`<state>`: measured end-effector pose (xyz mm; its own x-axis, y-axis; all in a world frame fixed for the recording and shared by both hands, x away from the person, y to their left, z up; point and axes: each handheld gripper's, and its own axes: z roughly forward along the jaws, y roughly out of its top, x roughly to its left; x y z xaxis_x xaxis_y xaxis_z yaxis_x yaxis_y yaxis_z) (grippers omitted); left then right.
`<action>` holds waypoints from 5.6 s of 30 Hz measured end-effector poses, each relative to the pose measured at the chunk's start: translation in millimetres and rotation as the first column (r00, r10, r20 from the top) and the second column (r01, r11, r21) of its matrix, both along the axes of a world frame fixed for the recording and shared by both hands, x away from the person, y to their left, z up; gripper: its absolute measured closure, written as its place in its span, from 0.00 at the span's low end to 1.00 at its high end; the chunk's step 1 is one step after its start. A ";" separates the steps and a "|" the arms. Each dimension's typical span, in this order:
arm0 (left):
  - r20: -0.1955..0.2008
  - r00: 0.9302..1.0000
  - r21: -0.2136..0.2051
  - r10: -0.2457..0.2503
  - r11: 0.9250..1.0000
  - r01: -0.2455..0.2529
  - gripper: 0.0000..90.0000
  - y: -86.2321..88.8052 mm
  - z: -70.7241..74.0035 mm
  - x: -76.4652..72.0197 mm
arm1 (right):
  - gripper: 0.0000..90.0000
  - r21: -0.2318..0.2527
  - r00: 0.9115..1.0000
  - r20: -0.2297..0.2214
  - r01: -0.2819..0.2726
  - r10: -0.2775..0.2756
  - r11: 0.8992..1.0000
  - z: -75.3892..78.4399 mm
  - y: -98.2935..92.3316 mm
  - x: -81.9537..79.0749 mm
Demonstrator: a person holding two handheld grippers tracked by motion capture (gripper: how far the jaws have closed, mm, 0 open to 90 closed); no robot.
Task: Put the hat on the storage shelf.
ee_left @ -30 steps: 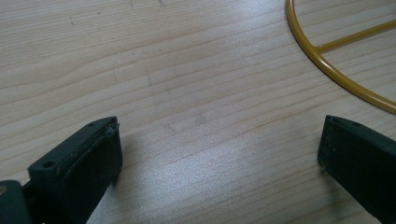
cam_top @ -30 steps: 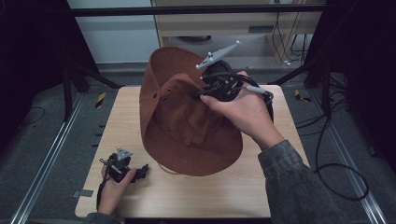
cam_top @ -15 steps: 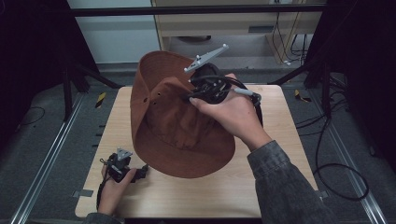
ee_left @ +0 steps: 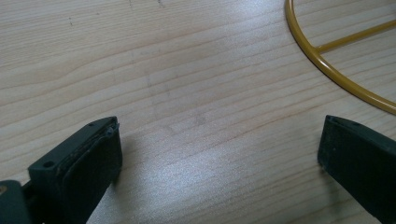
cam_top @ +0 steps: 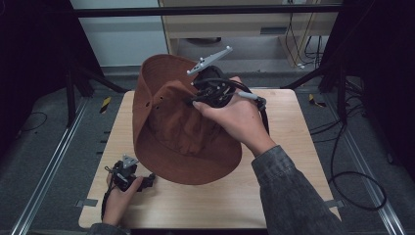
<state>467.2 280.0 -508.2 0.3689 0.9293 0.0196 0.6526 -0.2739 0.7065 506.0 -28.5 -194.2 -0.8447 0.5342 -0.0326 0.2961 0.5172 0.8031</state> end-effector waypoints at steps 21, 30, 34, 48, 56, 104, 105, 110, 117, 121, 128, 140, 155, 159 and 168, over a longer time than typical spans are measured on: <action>0.001 1.000 0.004 -0.004 1.000 0.004 0.00 -0.4 0.1 0.3 | 0.96 -0.012 1.000 -0.003 0.011 -0.011 1.000 1.0 6.9 8.4; 0.000 1.000 0.002 -0.003 1.000 0.003 0.00 -0.4 0.1 0.2 | 0.95 -0.022 1.000 -0.009 0.013 -0.013 1.000 -1.6 8.4 10.5; 0.000 1.000 0.002 -0.003 1.000 0.003 0.00 -0.5 0.1 0.2 | 0.95 -0.030 1.000 -0.012 0.010 -0.010 0.999 -3.6 11.1 11.6; 0.002 1.000 -0.002 0.000 1.000 0.000 0.00 -1.0 -0.1 0.4 | 0.94 -0.065 0.999 -0.033 -0.003 0.001 0.998 -12.7 24.0 15.6; 0.001 1.000 -0.001 -0.001 1.000 0.001 0.00 -1.0 -0.1 0.3 | 0.94 -0.072 0.999 -0.042 -0.004 0.001 0.997 -18.3 31.2 19.6; 0.003 1.000 -0.001 0.000 1.000 0.000 0.00 -1.0 -0.1 0.4 | 0.93 -0.051 0.997 -0.081 -0.023 0.018 0.998 -38.9 45.2 33.1; 0.003 1.000 -0.001 0.000 1.000 0.000 0.00 -1.0 -0.2 0.4 | 0.93 -0.054 0.996 -0.082 -0.023 0.019 0.998 -39.0 45.5 33.1; 0.001 1.000 -0.001 -0.001 1.000 0.001 0.00 -1.0 -0.1 0.3 | 0.92 -0.054 0.996 -0.082 -0.026 0.021 0.998 -40.1 46.4 33.1; 0.003 1.000 0.000 -0.001 1.000 0.001 0.00 -1.1 -0.2 0.3 | 0.90 -0.061 0.996 -0.087 -0.042 0.037 0.997 -43.6 50.0 30.0; 0.002 1.000 0.000 -0.001 1.000 0.001 0.00 -1.0 -0.2 0.3 | 0.88 -0.066 0.995 -0.084 -0.051 0.045 0.997 -45.9 52.6 29.0; 0.003 1.000 0.000 0.000 1.000 0.000 0.00 -1.1 -0.2 0.3 | 0.81 -0.064 0.995 -0.082 -0.058 0.052 0.996 -47.0 56.3 29.4; 0.002 1.000 0.001 -0.001 1.000 0.001 0.00 -1.0 -0.1 0.3 | 0.64 -0.076 0.995 -0.057 -0.089 0.085 0.993 -48.0 60.7 21.5; 0.001 1.000 -0.003 -0.010 1.000 0.010 0.00 -2.2 -0.1 0.3 | 0.29 -0.124 0.999 0.006 -0.046 0.047 0.991 -58.6 59.4 21.0; 0.001 1.000 -0.002 -0.011 1.000 0.011 0.00 -2.1 0.0 0.4 | 0.24 -0.114 0.999 0.015 -0.042 0.044 0.993 -57.4 59.5 20.6; -0.001 1.000 -0.001 -0.012 1.000 0.012 0.00 -2.2 0.0 0.6 | 0.18 -0.085 0.999 0.015 -0.038 0.040 0.996 -49.2 52.3 18.4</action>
<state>467.8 277.8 -508.2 0.3797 0.9249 0.0180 0.6498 -0.2805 0.7065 524.4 23.8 -243.5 -0.8638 0.4956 -0.0908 0.2612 0.5947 0.7603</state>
